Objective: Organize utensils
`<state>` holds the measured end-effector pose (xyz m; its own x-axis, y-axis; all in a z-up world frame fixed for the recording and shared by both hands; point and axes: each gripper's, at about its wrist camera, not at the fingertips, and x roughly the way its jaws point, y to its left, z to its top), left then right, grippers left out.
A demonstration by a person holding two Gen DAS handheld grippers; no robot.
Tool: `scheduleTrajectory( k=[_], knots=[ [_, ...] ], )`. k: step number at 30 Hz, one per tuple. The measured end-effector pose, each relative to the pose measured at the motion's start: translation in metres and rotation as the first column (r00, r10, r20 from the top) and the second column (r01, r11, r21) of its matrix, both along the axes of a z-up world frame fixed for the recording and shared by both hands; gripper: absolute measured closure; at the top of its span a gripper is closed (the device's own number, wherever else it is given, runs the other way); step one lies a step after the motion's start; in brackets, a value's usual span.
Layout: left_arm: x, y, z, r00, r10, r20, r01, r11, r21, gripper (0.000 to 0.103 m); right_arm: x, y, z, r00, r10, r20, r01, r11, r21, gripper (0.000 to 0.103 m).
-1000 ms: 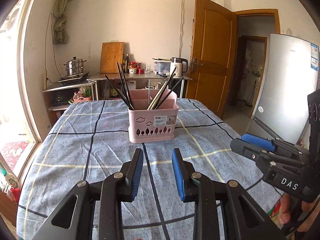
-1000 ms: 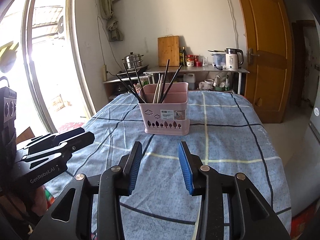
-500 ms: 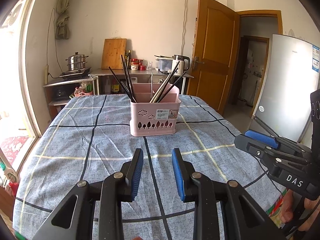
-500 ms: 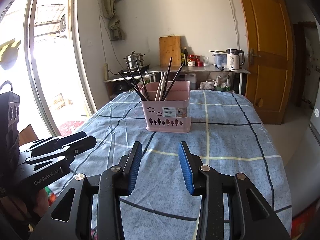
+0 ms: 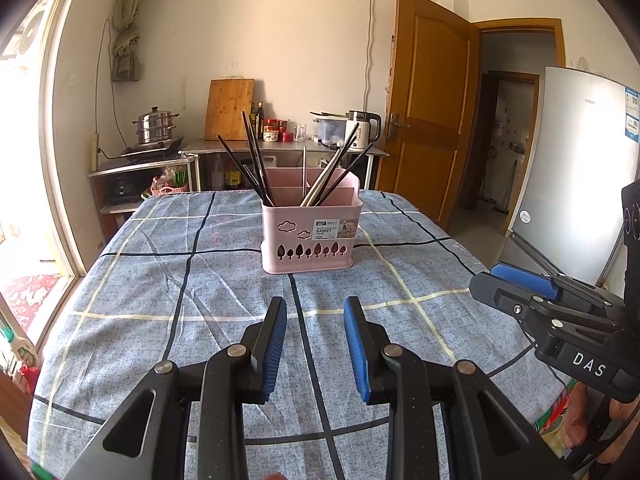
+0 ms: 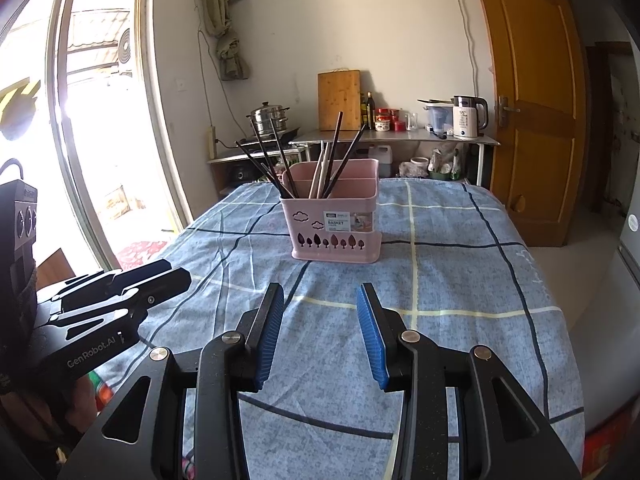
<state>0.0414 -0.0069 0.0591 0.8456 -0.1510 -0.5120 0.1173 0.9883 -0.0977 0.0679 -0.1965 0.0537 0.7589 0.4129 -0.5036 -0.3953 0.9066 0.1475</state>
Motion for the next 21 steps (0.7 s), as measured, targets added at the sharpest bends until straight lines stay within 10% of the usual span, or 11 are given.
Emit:
scheduleTrajectory(
  k=[21],
  knots=[
    [-0.0016,-0.0002,-0.0015,1.000,0.006,0.015,-0.006,1.000,0.003,0.074,-0.0007,0.0003,-0.0003,1.000,-0.004,0.000,0.004,1.000,-0.006,0.064]
  ],
)
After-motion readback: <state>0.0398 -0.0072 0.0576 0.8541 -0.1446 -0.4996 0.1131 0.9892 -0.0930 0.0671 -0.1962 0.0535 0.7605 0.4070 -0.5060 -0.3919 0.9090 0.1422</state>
